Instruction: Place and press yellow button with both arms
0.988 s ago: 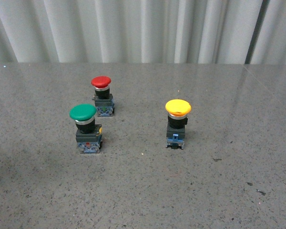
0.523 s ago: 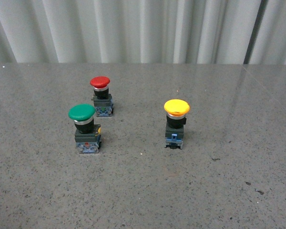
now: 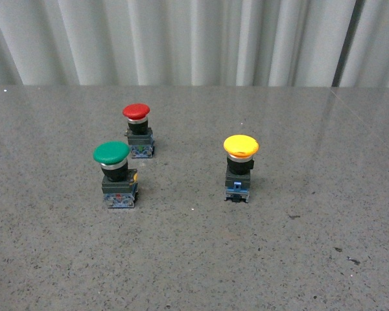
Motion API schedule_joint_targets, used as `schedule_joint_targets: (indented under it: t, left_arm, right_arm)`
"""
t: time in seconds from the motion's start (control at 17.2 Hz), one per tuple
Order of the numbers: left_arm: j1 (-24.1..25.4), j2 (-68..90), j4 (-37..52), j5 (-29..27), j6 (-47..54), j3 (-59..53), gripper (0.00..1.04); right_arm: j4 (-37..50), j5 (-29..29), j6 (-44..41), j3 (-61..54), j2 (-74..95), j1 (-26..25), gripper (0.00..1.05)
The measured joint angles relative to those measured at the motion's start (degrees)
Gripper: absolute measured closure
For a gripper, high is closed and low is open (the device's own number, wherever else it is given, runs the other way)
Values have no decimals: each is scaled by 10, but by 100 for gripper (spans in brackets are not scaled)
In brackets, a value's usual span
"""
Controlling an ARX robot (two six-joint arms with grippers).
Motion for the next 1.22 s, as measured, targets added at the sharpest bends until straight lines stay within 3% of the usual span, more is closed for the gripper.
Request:
schedule_joint_targets:
  t: [0.41, 0.52, 0.93, 0.99, 1.22]
  left_arm:
    - [0, -57, -25, 0, 0, -27, 103]
    - [0, -148, -126, 0, 0, -39, 103]
    - [0, -155, -119, 0, 0, -39, 103]
    - [0, -155, -119, 0, -1, -39, 98]
    - [0, -155, -119, 0, -1, -39, 53]
  right_arm:
    - [0, 0, 0, 0, 0, 0, 6]
    - [0, 0, 0, 0, 0, 0, 6]
    - [0, 0, 0, 0, 0, 0, 6]
    - [0, 0, 0, 0, 0, 0, 6]
    - [0, 0, 0, 0, 0, 0, 6]
